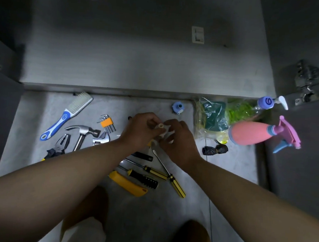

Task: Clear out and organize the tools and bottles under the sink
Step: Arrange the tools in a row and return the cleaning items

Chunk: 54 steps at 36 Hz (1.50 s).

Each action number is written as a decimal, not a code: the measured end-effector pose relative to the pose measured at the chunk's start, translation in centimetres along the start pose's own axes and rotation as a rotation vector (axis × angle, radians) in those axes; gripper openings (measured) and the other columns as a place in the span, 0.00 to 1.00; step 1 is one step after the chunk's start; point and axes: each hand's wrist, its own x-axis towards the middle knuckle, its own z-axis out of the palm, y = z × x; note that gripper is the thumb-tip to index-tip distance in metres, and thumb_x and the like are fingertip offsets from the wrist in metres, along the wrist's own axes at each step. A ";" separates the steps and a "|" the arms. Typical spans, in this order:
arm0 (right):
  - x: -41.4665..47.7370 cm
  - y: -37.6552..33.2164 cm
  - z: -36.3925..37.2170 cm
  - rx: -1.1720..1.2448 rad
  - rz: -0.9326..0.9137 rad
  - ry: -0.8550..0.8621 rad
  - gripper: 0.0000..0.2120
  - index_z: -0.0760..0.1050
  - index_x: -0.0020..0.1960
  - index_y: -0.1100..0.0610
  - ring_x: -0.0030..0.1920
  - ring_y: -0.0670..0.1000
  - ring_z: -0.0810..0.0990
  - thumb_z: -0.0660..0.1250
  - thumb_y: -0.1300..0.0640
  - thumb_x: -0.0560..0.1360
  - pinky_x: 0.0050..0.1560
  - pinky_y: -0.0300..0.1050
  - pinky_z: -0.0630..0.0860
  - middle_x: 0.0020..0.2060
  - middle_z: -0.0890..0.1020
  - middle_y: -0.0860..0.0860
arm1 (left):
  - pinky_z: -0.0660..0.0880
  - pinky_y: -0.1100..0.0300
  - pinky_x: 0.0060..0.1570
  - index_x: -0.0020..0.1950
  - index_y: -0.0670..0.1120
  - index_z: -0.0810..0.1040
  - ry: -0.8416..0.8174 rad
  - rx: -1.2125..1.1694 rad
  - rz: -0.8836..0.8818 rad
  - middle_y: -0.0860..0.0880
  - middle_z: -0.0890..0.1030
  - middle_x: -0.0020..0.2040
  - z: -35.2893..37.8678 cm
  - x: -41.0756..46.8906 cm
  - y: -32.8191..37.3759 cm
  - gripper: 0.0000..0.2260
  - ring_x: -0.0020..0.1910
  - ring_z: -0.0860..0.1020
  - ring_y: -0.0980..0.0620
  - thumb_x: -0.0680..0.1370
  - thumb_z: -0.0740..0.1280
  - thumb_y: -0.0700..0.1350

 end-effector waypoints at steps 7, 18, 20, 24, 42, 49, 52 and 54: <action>0.5 0.6 1.4 -0.021 0.109 0.111 0.17 0.78 0.54 0.57 0.45 0.55 0.79 0.77 0.56 0.68 0.47 0.50 0.77 0.47 0.74 0.51 | 0.76 0.70 0.41 0.48 0.52 0.84 -0.067 -0.037 0.019 0.57 0.85 0.43 -0.2 0.0 -0.1 0.05 0.42 0.82 0.65 0.75 0.77 0.43; 2.1 2.2 3.3 0.017 0.462 0.290 0.16 0.73 0.60 0.57 0.55 0.61 0.77 0.71 0.56 0.75 0.50 0.45 0.68 0.59 0.72 0.57 | 0.68 0.58 0.57 0.69 0.57 0.74 -0.008 0.602 0.141 0.51 0.72 0.62 -3.2 -0.9 -6.0 0.27 0.62 0.67 0.50 0.71 0.76 0.54; 2.4 2.1 3.4 0.007 0.491 0.285 0.16 0.72 0.61 0.59 0.57 0.62 0.77 0.69 0.58 0.75 0.52 0.47 0.70 0.61 0.71 0.59 | 0.68 0.58 0.56 0.69 0.62 0.73 -0.048 0.645 0.126 0.55 0.70 0.63 -3.3 -1.4 -6.9 0.31 0.62 0.64 0.54 0.68 0.77 0.61; 2.7 1.7 3.2 0.027 0.551 0.288 0.15 0.71 0.62 0.63 0.57 0.63 0.75 0.66 0.62 0.76 0.55 0.48 0.70 0.63 0.69 0.60 | 0.68 0.59 0.54 0.71 0.64 0.70 -0.089 0.740 0.133 0.56 0.68 0.62 -3.4 -1.6 -7.3 0.36 0.60 0.64 0.55 0.65 0.78 0.65; -3.7 2.8 2.8 -0.287 0.296 -0.173 0.21 0.68 0.59 0.58 0.56 0.60 0.73 0.71 0.50 0.73 0.52 0.54 0.76 0.56 0.72 0.56 | 0.77 0.47 0.53 0.68 0.51 0.72 -0.007 0.663 0.026 0.44 0.75 0.60 -1.7 1.0 -2.7 0.21 0.56 0.78 0.38 0.77 0.71 0.52; -6.1 4.8 2.0 -0.370 0.400 -0.220 0.13 0.67 0.54 0.55 0.55 0.60 0.74 0.65 0.51 0.74 0.50 0.53 0.75 0.54 0.72 0.55 | 0.76 0.50 0.57 0.65 0.44 0.78 -0.002 0.539 -0.021 0.40 0.80 0.59 -0.6 4.5 -0.4 0.18 0.60 0.78 0.39 0.75 0.70 0.43; -7.0 5.3 2.4 -0.406 0.385 -0.240 0.11 0.71 0.54 0.54 0.53 0.59 0.77 0.64 0.50 0.75 0.46 0.48 0.73 0.52 0.75 0.54 | 0.77 0.49 0.59 0.66 0.45 0.77 -0.010 0.445 0.004 0.40 0.79 0.59 -1.1 3.7 -0.4 0.18 0.58 0.79 0.41 0.76 0.68 0.39; -7.2 5.4 2.5 -0.401 0.356 -0.249 0.07 0.72 0.51 0.52 0.51 0.57 0.78 0.64 0.50 0.76 0.44 0.47 0.74 0.49 0.76 0.52 | 0.77 0.53 0.57 0.68 0.47 0.75 0.020 0.429 0.044 0.42 0.76 0.61 -1.6 2.1 -1.0 0.20 0.54 0.79 0.45 0.76 0.68 0.39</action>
